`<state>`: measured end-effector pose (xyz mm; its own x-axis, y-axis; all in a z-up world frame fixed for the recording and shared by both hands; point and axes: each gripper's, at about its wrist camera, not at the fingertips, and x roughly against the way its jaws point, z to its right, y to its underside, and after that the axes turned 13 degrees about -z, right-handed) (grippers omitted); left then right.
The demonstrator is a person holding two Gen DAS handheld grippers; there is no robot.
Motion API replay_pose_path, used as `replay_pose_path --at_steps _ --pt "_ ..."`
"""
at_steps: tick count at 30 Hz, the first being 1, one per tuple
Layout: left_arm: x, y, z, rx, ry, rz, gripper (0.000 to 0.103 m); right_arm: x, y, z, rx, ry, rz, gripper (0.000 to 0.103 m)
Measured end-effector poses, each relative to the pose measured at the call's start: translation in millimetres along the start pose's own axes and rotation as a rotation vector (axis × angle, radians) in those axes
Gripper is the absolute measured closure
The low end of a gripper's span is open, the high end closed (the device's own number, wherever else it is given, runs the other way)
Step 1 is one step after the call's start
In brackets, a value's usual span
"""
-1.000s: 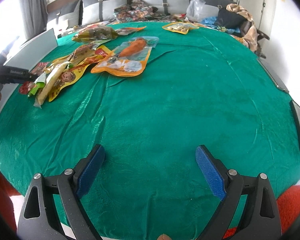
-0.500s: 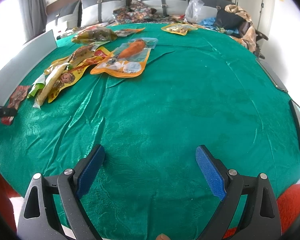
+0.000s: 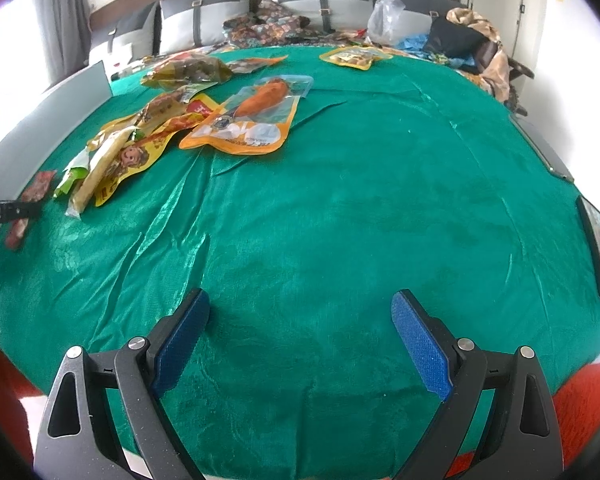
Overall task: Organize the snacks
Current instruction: 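Reach the left tool to the red meat pouch and close on it, then carry the red pouch into the box with the left tool while the right tool drops a green pouch there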
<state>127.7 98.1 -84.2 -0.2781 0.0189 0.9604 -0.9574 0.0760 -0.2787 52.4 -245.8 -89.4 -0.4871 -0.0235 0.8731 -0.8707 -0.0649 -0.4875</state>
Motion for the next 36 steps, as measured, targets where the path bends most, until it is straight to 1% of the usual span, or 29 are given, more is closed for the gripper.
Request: replay_pose_path --at_steps 2,4,5,6,10,11,13,14,15,16,17,18,19,20,22,24,25,27,31,33,35,36 --pt "3.8 8.2 -5.4 0.042 0.050 0.003 0.066 2.1 -2.8 -1.7 0.017 -0.015 -0.040 0.010" --pt "6.7 19.7 -9.2 0.074 0.069 0.019 0.067 11.4 -9.8 -10.7 0.036 -0.103 -0.028 0.011" --pt "8.4 24.5 -10.0 0.087 0.075 0.027 0.067 18.2 -18.3 -23.6 0.081 -0.169 -0.007 0.011" --pt "11.4 30.9 -11.5 0.104 0.087 0.039 0.067 22.8 -30.5 -40.7 0.146 -0.211 -0.002 0.011" --pt "30.1 46.1 -16.1 0.137 0.119 0.103 0.067 27.9 -89.0 -124.4 0.399 -0.322 -0.038 0.013" --pt "35.0 49.0 -18.2 0.145 0.127 0.117 0.067 26.0 -101.1 -150.0 0.477 -0.323 -0.047 0.013" --pt "41.9 54.5 -24.4 0.174 0.138 0.137 0.067 15.5 -116.3 -195.3 0.626 -0.279 -0.084 0.013" --pt "43.3 56.6 -27.4 0.190 0.150 0.142 0.067 5.0 -122.2 -216.8 0.696 -0.236 -0.112 0.013" --pt "44.5 59.2 -30.4 0.208 0.164 0.148 0.067 -7.1 -126.4 -231.6 0.740 -0.188 -0.145 0.013" --pt "45.1 59.4 -32.3 0.219 0.178 0.152 0.067 -17.8 -129.2 -239.9 0.763 -0.148 -0.182 0.020" --pt "46.6 61.7 -33.0 0.221 0.185 0.158 0.067 -29.2 -131.8 -245.3 0.780 -0.115 -0.229 0.063" --pt "49.7 64.0 -32.9 0.218 0.190 0.169 0.067 -35.0 -134.4 -245.5 0.782 -0.104 -0.263 0.062" --pt "52.8 65.9 -33.1 0.215 0.196 0.178 0.067 -34.8 -139.2 -242.8 0.753 -0.134 -0.274 0.069" --pt "55.5 65.7 -32.4 0.213 0.208 0.187 0.067 -32.1 -144.1 -237.8 0.718 -0.152 -0.285 0.080" --pt "60.7 63.6 -31.1 0.215 0.236 0.206 0.067 -21.5 -152.9 -225.8 0.649 -0.203 -0.281 0.086" --pt "65.8 59.7 -29.6 0.218 0.265 0.217 0.067 -11.6 -160.9 -211.0 0.568 -0.202 -0.255 0.087" --pt "68.7 58.3 -27.8 0.218 0.278 0.222 0.067 -9.9 -161.9 -206.3 0.535 -0.215 -0.257 0.087" --pt "76.6 57.1 -27.1 0.222 0.300 0.236 0.067 -9.7 -167.0 -195.2 0.474 -0.252 -0.276 0.088" --pt "101.2 59.1 -38.3 0.252 0.353 0.273 0.067 11.7 -172.2 -182.4 0.399 -0.343 -0.233 0.088" --pt "121.2 56.9 -56.2 0.279 0.372 0.311 0.067 22.5 -178.3 -180.8 0.352 -0.389 -0.204 0.088" --pt "140.8 55.8 -78.3 0.306 0.360 0.347 0.066 38.9 -184.0 -189.0 0.310 -0.459 -0.177 0.088" --pt "151.4 54.3 -95.0 0.326 0.341 0.363 0.066 46.7 -188.3 -196.0 0.300 -0.498 -0.163 0.088"
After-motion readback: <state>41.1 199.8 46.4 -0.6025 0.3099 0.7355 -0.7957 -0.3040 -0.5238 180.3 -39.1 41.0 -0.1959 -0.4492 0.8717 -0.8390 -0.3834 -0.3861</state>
